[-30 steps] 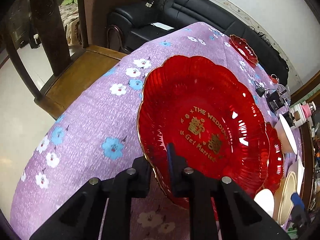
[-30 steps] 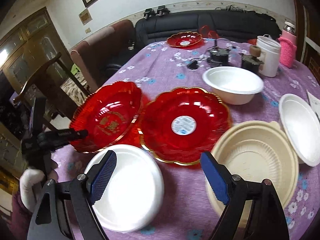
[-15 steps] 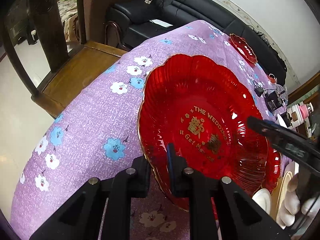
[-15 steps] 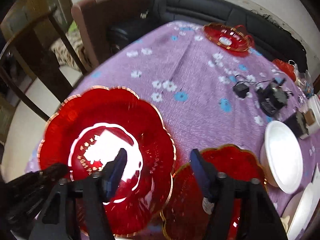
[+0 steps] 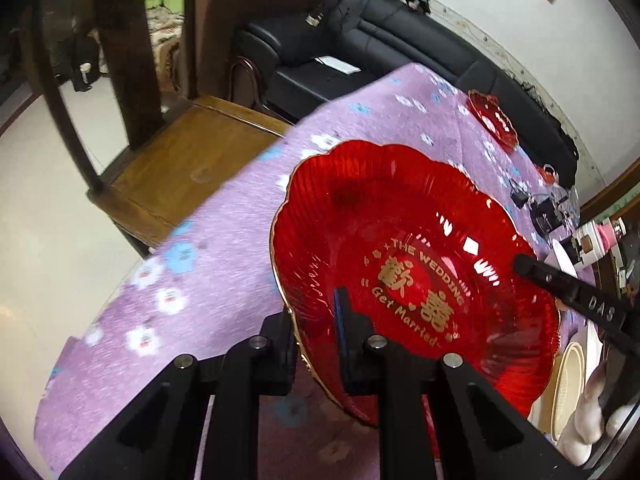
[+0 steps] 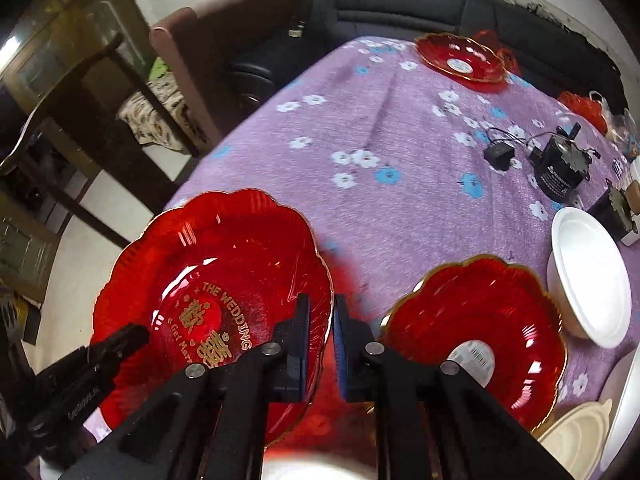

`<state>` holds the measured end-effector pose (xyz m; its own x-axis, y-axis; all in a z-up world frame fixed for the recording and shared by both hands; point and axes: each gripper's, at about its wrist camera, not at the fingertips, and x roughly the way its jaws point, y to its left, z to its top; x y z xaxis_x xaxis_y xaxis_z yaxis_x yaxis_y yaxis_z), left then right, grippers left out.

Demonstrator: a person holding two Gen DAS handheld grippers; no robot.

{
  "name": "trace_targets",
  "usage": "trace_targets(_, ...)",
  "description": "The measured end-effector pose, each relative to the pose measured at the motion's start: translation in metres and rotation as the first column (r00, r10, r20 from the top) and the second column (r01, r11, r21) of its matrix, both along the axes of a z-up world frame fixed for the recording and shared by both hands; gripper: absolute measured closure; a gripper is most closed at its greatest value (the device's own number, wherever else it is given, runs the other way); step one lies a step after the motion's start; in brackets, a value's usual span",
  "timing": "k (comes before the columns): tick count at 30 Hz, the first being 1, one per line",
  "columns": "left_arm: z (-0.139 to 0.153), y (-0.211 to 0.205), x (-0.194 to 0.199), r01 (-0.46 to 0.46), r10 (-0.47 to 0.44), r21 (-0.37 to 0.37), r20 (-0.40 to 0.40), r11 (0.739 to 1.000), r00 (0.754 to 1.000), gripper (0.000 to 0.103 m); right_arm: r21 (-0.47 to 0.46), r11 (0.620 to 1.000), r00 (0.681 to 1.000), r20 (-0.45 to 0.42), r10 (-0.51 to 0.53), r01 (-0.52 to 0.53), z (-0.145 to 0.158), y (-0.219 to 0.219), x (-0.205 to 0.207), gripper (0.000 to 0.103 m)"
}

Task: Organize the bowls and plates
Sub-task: 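Grasp the large red plate rim with the left tool and slide it, then open the left tool to release the red plate on the cloth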

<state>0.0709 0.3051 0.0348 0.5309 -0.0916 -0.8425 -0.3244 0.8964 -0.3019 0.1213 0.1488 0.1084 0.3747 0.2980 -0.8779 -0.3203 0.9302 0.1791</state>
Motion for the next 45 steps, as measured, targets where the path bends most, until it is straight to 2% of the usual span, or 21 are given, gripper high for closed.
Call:
trace_targets(6,0.009,0.02,-0.04,-0.054,0.053,0.026,0.038,0.998,0.998,0.089,0.0,0.998,0.998,0.004,0.064,-0.064,-0.003,0.021,-0.036,0.091)
trace_targets(13,-0.004,0.028,-0.082,-0.081,0.08,0.038,0.038,0.996,0.996,0.089,-0.029,0.993,0.994,-0.011,0.111,-0.112,-0.017,0.037,-0.069,0.091)
trace_targets(21,-0.016,0.03,-0.102,-0.093,0.092,0.006,0.037,0.996,0.995,0.089,-0.05,0.991,0.993,-0.019,0.12,-0.121,-0.023,0.04,-0.093,0.091)
trace_targets(25,-0.018,0.031,-0.11,-0.095,0.095,-0.002,0.041,0.996,0.995,0.089,-0.101,0.985,0.99,0.008,0.141,-0.139,-0.025,0.049,-0.1,0.09)
trace_targets(28,-0.016,0.034,-0.117,-0.102,0.103,-0.024,0.062,0.995,0.993,0.08,-0.116,0.987,0.991,0.069,0.118,-0.11,-0.02,0.052,-0.104,0.09)
trace_targets(30,-0.011,0.035,-0.123,-0.106,0.109,-0.031,0.093,0.994,0.99,0.059,-0.111,0.989,0.987,0.117,0.114,-0.101,-0.012,0.053,-0.111,0.089)
trace_targets(32,-0.004,0.035,-0.131,-0.116,0.118,-0.021,0.125,0.993,0.985,0.05,-0.099,0.99,0.981,0.157,0.11,-0.095,-0.003,0.052,-0.117,0.08)
trace_targets(38,0.016,0.032,-0.158,-0.137,0.133,0.006,0.198,0.991,0.971,0.036,-0.062,0.994,0.953,0.286,0.099,-0.085,0.027,0.041,-0.153,0.059)
trace_targets(42,0.023,0.024,-0.175,-0.141,0.133,0.022,0.219,0.99,0.967,0.032,-0.02,0.997,0.934,0.347,0.082,-0.08,0.039,0.027,-0.182,0.054)
trace_targets(45,0.026,0.014,-0.186,-0.127,0.12,0.02,0.226,0.992,0.967,0.03,0.029,0.998,0.915,0.402,0.031,-0.047,0.046,0.009,-0.209,0.051)
